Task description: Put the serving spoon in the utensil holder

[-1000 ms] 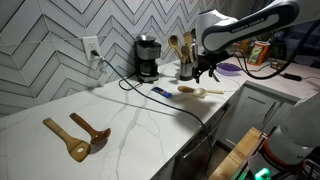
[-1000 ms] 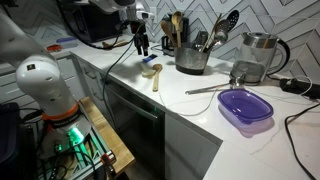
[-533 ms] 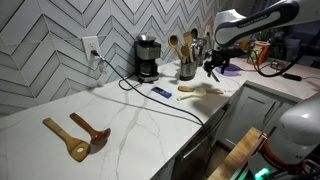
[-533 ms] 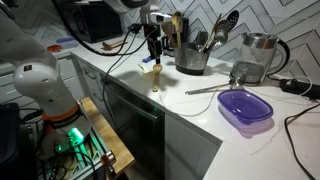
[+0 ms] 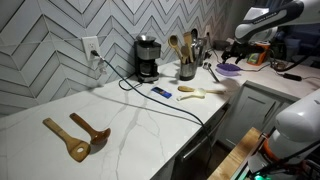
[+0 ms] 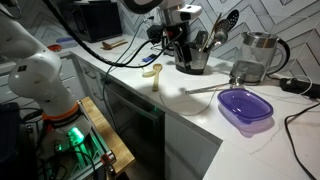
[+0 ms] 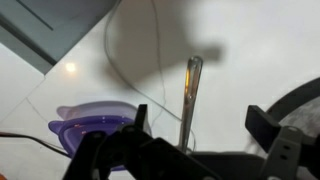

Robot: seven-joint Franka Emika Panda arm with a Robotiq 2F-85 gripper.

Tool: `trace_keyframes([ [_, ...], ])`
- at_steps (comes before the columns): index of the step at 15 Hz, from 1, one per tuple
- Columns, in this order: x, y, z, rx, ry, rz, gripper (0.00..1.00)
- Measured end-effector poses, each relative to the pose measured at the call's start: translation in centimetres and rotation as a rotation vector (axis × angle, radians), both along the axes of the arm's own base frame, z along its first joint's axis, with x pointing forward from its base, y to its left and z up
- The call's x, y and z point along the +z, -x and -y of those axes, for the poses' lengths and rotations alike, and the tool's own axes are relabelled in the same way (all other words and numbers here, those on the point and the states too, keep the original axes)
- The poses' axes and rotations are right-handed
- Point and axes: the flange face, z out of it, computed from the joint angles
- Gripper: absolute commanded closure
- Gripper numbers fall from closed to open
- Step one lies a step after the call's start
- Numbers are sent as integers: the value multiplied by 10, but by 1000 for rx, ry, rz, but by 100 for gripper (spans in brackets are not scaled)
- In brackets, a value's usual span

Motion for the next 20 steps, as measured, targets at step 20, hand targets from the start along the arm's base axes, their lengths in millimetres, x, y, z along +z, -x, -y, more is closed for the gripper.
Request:
trace_keyframes([
  [20,-13,-111,59,-67,-19,56,0],
])
